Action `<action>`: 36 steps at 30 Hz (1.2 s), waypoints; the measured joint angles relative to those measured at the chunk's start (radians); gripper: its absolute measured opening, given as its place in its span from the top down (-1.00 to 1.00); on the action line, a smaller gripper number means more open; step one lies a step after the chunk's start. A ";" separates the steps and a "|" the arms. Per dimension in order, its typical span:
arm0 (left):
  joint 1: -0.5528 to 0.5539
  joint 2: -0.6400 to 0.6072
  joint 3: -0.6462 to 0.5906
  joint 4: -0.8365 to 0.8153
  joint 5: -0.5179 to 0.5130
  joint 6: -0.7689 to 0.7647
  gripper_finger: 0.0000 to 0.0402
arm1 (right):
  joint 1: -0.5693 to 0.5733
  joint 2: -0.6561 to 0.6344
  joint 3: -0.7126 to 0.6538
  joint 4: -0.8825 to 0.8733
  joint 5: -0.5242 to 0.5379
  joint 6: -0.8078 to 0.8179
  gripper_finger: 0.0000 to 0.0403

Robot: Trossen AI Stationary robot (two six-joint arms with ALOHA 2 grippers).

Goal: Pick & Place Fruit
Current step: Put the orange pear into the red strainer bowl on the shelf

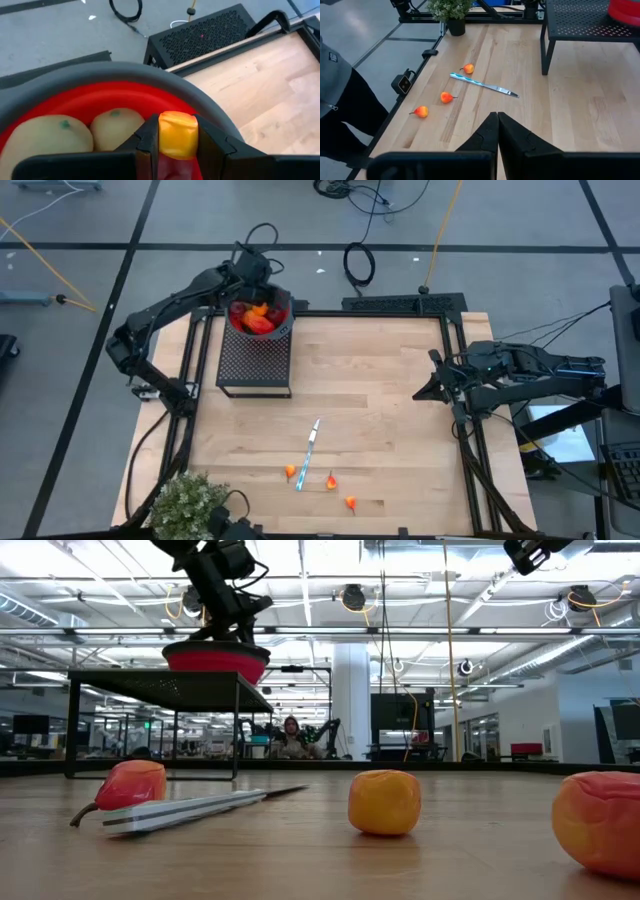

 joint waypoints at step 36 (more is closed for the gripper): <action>-0.018 0.043 0.000 -0.032 -0.072 0.049 0.40 | 0.000 0.000 0.000 0.000 -0.004 0.002 1.00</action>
